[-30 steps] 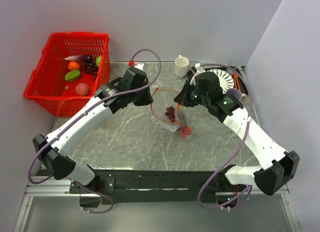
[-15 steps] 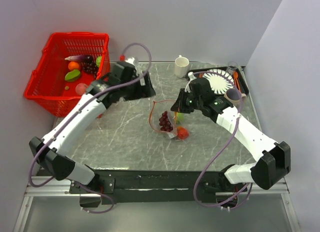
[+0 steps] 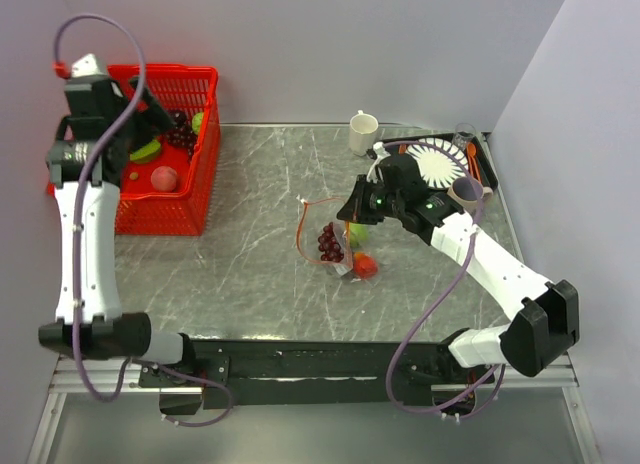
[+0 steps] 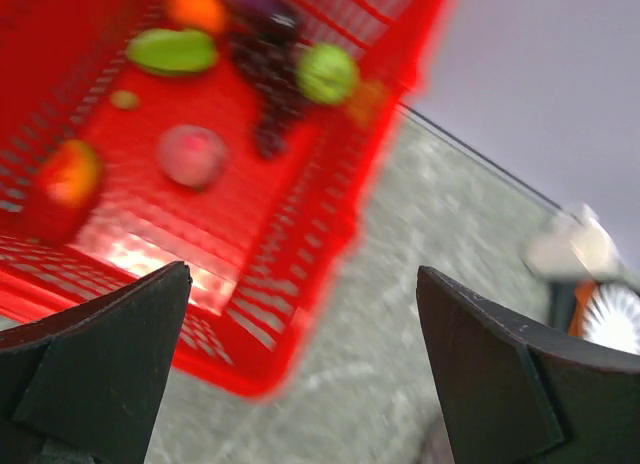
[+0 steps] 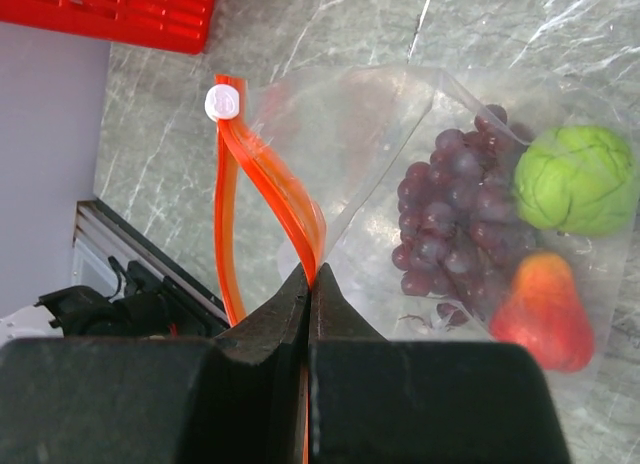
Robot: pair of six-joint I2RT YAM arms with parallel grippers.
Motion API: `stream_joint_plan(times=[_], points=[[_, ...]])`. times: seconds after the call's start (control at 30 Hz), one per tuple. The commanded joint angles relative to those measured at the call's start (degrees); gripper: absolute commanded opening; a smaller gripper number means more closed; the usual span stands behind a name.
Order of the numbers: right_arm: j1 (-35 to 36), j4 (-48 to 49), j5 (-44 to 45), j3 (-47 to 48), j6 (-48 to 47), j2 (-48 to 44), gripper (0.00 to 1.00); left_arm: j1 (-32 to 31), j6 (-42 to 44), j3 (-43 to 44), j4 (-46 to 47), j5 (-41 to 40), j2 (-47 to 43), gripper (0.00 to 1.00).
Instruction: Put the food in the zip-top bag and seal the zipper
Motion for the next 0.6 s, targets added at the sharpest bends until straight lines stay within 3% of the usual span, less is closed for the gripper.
stream_joint_plan(times=[0.0,0.2,0.57], points=[[0.1,3.5,-0.1,-0.1,-1.3,1.1,0.00,7.1,2.5,-0.4,3.1,3.5,6.8,0.99],[0.1,3.6,0.0,0.3,-1.8,1.7,0.00,11.3,1.3,3.1,3.5,8.4,19.5,0.99],[0.0,3.8,0.9,-0.2,-1.9,1.3,0.00,11.4,2.1,5.4,9.4,2.4,37.1,0.99]])
